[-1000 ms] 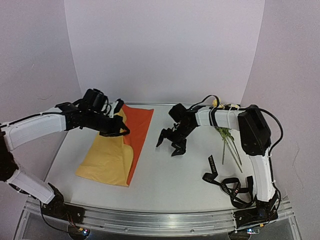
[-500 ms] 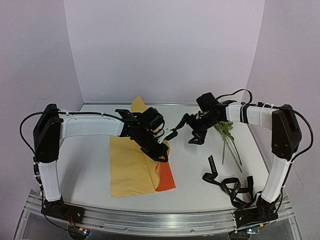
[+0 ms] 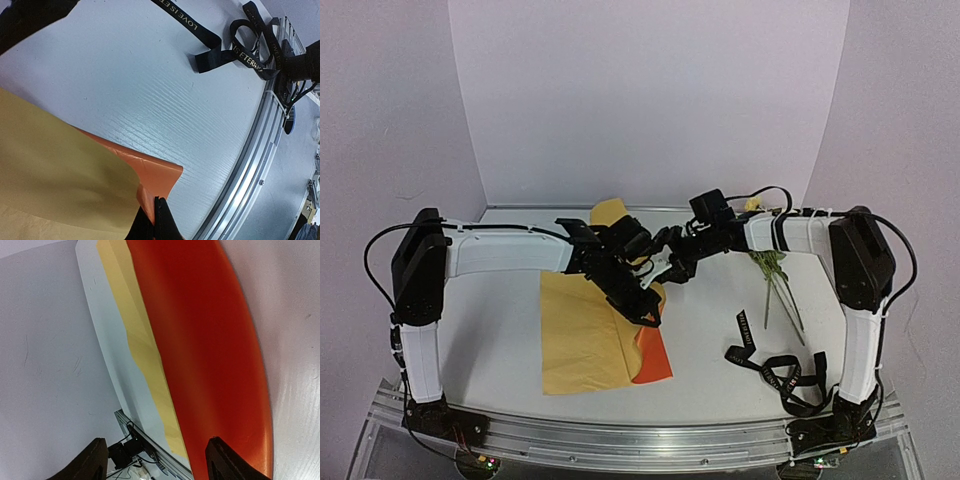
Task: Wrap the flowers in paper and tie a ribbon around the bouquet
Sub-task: Pass from the left arm to the right
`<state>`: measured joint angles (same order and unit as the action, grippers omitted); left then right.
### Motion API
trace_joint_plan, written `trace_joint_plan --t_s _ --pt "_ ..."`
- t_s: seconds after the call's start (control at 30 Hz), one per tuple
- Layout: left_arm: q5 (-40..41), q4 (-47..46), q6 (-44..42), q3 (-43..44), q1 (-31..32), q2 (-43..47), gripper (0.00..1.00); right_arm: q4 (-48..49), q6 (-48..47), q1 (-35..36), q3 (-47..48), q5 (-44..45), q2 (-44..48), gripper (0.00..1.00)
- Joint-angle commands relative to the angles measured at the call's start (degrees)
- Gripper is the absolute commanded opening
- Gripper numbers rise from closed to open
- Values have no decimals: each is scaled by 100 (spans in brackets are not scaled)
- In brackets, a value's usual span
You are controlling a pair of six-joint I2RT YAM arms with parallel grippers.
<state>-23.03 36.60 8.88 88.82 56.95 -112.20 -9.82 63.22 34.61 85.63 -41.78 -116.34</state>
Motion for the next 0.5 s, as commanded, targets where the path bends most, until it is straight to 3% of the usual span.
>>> trace_joint_plan --t_s 0.0,0.13,0.27,0.37,0.47 --pt "-97 -36 -81 57 9 173 0 371 100 154 396 -348 -243 62" --pt "-84 -85 -50 -60 7 273 0 341 86 199 406 -340 -318 49" --pt "38 -195 99 -266 -4 455 3 104 -81 197 373 -263 -265 21" --pt "138 -575 404 -672 -113 827 28 -345 -385 196 350 -116 -134 3" --pt "-201 -1283 880 -1372 -456 1470 54 -705 -618 182 271 73 17 0"
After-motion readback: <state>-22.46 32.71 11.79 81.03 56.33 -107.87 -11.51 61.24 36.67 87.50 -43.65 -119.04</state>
